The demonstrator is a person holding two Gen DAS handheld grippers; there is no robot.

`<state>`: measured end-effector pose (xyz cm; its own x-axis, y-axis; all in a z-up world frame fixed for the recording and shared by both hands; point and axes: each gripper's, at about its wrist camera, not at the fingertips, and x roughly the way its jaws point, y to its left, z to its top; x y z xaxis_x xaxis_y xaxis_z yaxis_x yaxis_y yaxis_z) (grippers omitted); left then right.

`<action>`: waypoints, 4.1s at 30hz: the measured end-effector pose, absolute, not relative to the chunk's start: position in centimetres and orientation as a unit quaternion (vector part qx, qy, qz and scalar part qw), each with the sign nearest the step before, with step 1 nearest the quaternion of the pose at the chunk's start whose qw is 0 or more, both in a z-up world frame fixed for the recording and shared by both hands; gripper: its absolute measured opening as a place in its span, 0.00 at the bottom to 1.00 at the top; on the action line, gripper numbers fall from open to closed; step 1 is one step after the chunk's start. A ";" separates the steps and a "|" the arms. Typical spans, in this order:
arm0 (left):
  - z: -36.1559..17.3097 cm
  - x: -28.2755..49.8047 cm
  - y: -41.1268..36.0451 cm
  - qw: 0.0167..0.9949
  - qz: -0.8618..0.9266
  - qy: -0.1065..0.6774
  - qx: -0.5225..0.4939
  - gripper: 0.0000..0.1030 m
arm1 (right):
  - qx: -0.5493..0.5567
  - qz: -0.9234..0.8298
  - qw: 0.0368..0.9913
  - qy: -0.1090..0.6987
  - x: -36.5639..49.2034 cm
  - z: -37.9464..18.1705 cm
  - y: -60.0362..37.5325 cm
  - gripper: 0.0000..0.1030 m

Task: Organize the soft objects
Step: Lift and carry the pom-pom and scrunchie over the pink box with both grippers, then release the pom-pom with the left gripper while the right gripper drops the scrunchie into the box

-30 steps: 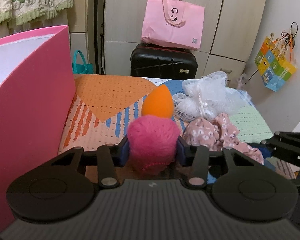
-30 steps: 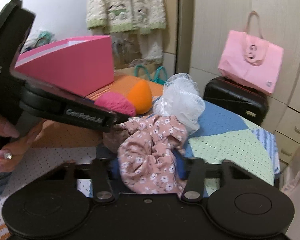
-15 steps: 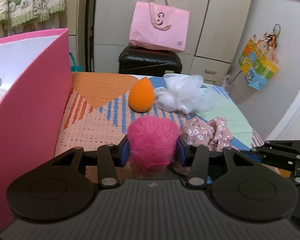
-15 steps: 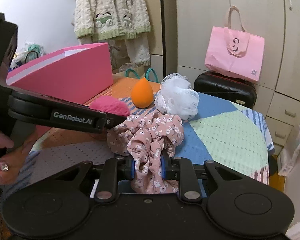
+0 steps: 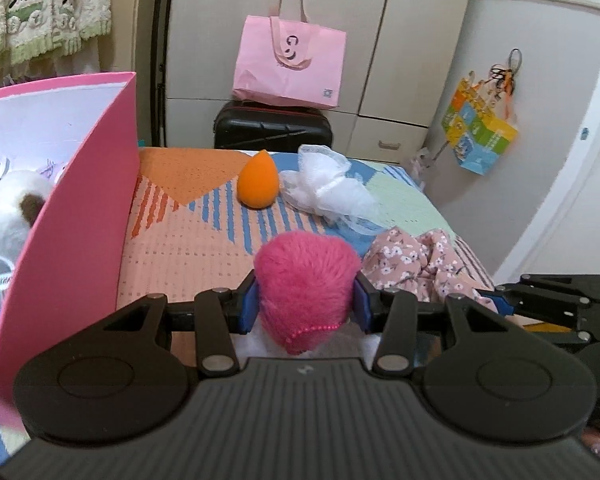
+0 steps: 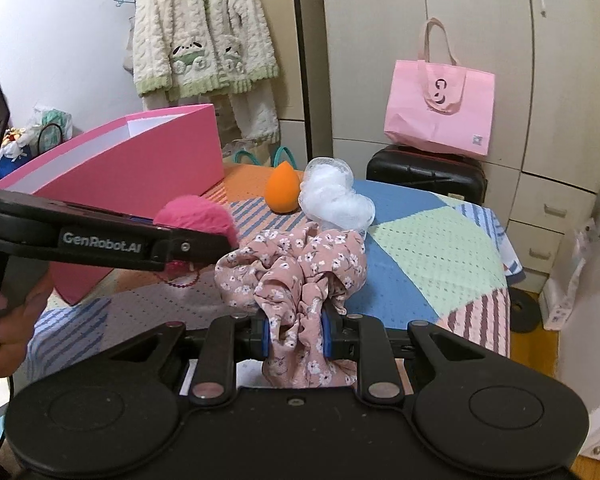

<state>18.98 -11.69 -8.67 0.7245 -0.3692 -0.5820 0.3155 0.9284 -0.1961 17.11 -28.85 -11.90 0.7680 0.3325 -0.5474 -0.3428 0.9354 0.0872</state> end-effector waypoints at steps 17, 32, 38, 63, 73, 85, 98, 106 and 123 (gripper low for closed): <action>-7.1 12.3 -7.5 0.914 -0.225 0.337 -0.037 0.44 | 0.019 0.200 0.933 0.298 11.5 -10.2 -27.7 0.26; -3.0 6.9 -3.3 0.916 -0.242 0.319 -0.012 0.44 | -0.031 0.253 0.930 0.264 6.5 -6.9 -23.6 0.29; -2.2 6.2 -1.1 0.907 -0.250 0.340 0.005 0.44 | -0.065 0.271 0.925 0.258 5.9 -5.5 -22.3 0.29; 2.5 9.0 5.4 0.926 -0.244 0.287 0.005 0.44 | -0.051 0.360 0.903 0.228 10.8 -0.6 -15.4 0.29; 2.1 14.8 8.4 0.954 -0.157 0.255 0.006 0.44 | -0.021 0.425 0.876 0.227 18.9 0.5 -11.0 0.30; -0.2 22.9 10.2 0.949 -0.109 0.293 0.047 0.44 | 0.034 0.449 0.830 0.328 31.5 -1.2 -6.7 0.30; -1.7 27.0 11.0 0.923 -0.114 0.367 0.017 0.49 | -0.014 0.390 0.824 0.411 37.2 -3.9 -2.2 0.37; -0.3 23.9 11.2 0.921 -0.140 0.363 0.002 0.60 | 0.007 0.383 0.837 0.391 36.0 -2.5 -4.2 0.55; 4.0 15.5 10.5 0.919 -0.177 0.352 0.001 0.75 | -0.080 0.375 0.862 0.330 24.9 3.4 -8.3 0.58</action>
